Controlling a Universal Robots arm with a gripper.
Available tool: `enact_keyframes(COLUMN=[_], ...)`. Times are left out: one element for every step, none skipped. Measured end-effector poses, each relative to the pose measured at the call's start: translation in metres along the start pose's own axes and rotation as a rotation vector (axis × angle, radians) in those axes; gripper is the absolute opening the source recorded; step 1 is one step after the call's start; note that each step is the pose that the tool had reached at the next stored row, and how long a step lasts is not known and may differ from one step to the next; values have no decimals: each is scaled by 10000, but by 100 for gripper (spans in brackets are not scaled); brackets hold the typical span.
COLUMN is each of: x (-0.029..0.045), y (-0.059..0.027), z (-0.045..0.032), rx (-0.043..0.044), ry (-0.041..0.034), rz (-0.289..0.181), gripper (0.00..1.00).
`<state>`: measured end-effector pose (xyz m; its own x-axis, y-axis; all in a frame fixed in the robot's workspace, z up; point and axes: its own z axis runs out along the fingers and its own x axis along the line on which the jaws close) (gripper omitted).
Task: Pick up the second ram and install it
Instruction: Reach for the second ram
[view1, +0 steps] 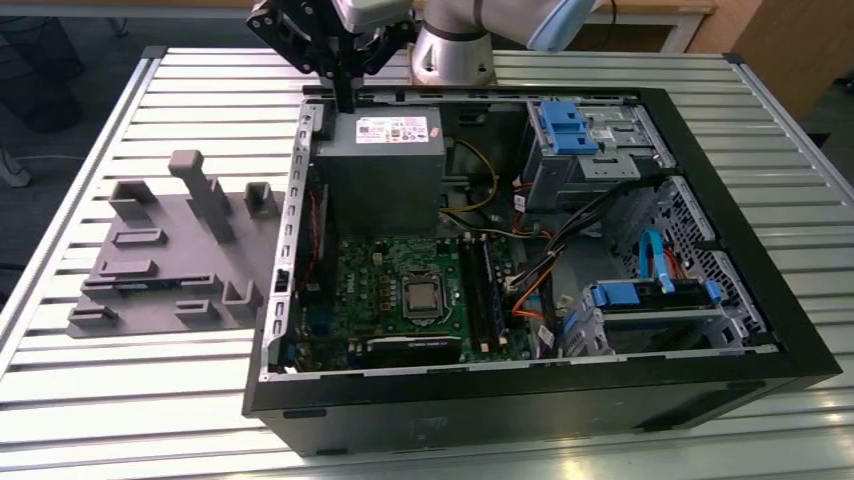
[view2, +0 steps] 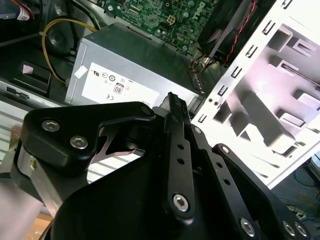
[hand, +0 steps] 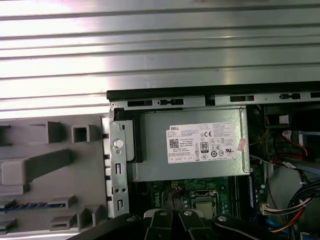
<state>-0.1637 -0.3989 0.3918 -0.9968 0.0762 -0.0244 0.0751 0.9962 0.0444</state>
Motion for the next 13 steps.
enact_keyframes(x=[6,11,16,21,27,32,37,43,48,53,57,62,67], y=[0,-1,-1,-1,-2,-2,-3,-3,-4,-4,-4,-5,-5], z=[0,0,0,0,0,0,0,0,0,0,1,1,1], rx=[0,0,0,0,0,0,0,1,0,0,0,0,0], ry=[0,0,0,1,0,0,0,0,0,0,0,0,0], rz=[0,0,0,0,0,0,1,1,0,0,0,0,0], gripper=[11,11,11,11,11,11,11,11,11,11,11,11,11])
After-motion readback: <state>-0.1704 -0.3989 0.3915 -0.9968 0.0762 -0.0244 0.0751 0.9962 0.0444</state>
